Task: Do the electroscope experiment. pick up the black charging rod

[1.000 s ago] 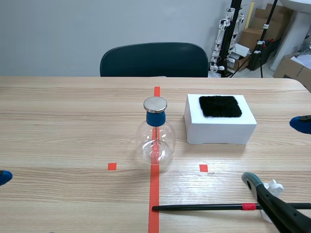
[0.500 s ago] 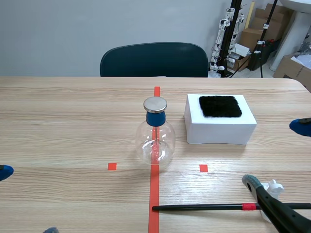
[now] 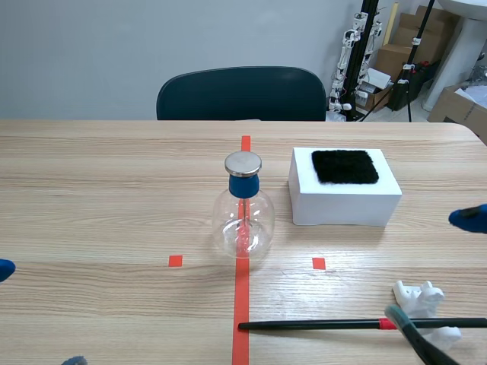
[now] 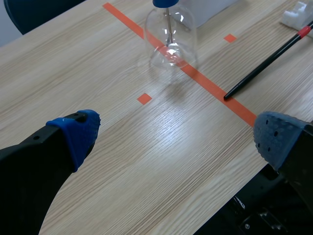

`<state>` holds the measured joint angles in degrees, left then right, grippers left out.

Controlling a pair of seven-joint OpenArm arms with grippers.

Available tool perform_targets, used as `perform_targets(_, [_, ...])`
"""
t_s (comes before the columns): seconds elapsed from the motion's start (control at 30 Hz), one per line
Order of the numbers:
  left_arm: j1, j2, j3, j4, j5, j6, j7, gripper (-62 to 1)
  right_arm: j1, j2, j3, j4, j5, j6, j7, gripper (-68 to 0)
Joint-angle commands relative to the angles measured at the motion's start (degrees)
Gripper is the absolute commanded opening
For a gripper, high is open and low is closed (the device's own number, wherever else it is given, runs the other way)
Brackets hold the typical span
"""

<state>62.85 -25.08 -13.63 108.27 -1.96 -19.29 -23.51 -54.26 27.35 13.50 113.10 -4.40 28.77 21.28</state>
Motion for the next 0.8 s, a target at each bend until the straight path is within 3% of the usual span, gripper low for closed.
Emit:
perform_targets(0.0, [-0.17, 0.26, 0.11, -0.35, -0.39, 0.09, -2.34, 1.4, 1.79, 0.74, 0.42, 0.48, -2.95, 0.44, -1.75, 0.4])
perform_targets(0.07, [-0.20, 0.26, 0.11, -1.38, -0.22, 0.09, -4.22, 1.4, 2.84, 0.74, 0.39, 0.48, -8.63, 1.81, -4.24, 0.4])
perform_targets(0.13, [-0.20, 0.26, 0.11, -2.25, 0.63, 0.09, -6.27, 1.4, 3.96, 0.76, 0.37, 0.48, -15.30, 5.05, -5.31, 0.4])
perform_targets(0.23, [-0.20, 0.26, 0.11, -3.93, 2.80, 0.09, -10.82, 1.4, 5.99, 0.76, 0.35, 0.48, -25.66, 13.95, -5.29, 0.4])
perform_targets(0.43, [-3.89, 0.26, 0.02, -11.69, 6.54, -1.11, -22.03, 1.4, 9.53, 1.05, -0.85, 0.48, -37.11, 13.95, -5.57, 0.4])
perform_targets(0.67, [-11.69, 0.24, 0.02, -25.27, 10.34, -6.71, -41.86, 1.4, 13.27, 1.07, -4.83, 0.48, -45.66, 13.95, -6.45, 0.4])
perform_targets(0.77, [-15.06, 0.20, 0.00, -30.77, 12.11, -7.56, -50.07, 1.4, 15.19, 1.05, -7.41, 0.42, -46.60, 13.95, -9.60, 0.4])
